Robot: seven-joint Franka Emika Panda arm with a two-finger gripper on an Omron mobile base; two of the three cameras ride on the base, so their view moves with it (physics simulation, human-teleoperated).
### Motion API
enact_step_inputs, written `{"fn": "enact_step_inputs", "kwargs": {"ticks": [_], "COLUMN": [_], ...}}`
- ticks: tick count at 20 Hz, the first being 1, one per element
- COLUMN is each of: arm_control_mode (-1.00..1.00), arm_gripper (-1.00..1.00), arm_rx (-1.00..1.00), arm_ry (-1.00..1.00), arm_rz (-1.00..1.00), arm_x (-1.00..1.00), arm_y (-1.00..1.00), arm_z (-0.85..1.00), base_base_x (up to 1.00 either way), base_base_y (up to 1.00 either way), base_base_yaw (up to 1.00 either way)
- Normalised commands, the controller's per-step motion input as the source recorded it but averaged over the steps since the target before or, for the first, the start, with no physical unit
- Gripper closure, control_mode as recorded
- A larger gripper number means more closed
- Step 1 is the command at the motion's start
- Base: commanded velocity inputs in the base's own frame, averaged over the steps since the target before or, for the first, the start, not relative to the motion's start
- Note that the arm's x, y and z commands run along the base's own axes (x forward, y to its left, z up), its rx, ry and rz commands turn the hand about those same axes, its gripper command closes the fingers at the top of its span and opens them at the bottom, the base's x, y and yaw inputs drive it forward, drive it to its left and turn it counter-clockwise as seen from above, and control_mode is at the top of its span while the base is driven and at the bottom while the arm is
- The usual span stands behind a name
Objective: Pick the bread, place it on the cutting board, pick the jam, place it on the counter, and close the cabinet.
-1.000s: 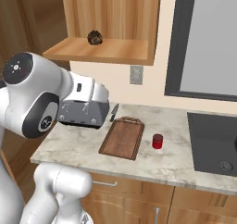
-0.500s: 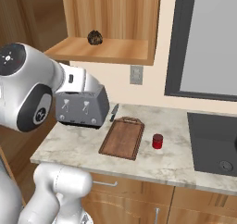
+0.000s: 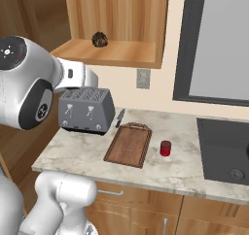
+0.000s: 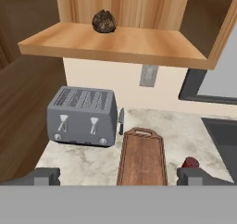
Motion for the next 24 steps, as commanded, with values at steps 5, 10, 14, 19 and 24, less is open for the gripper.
{"fn": "enact_step_inputs", "kwargs": {"ticks": [5,10,14,19,24], "arm_control_mode": [-1.00,-1.00,-1.00,-1.00,-1.00], "arm_gripper": [-1.00,-1.00,-1.00,-1.00,-1.00], "arm_rx": [0.00,0.00,0.01,0.02,0.01], "arm_ry": [-0.07,-0.08,-0.04,-0.01,0.00], "arm_rz": [0.03,0.00,0.00,0.01,0.02], "arm_x": [0.23,0.32,0.27,0.14,0.20], "arm_y": [0.09,0.05,0.09,0.14,0.19], "arm_z": [0.08,0.10,0.20,0.28,0.12], "base_base_x": [0.00,0.00,0.00,0.00,0.00], "base_base_y": [0.00,0.00,0.00,0.00,0.00], "base_base_yaw": [0.00,0.00,0.00,0.00,0.00]}}
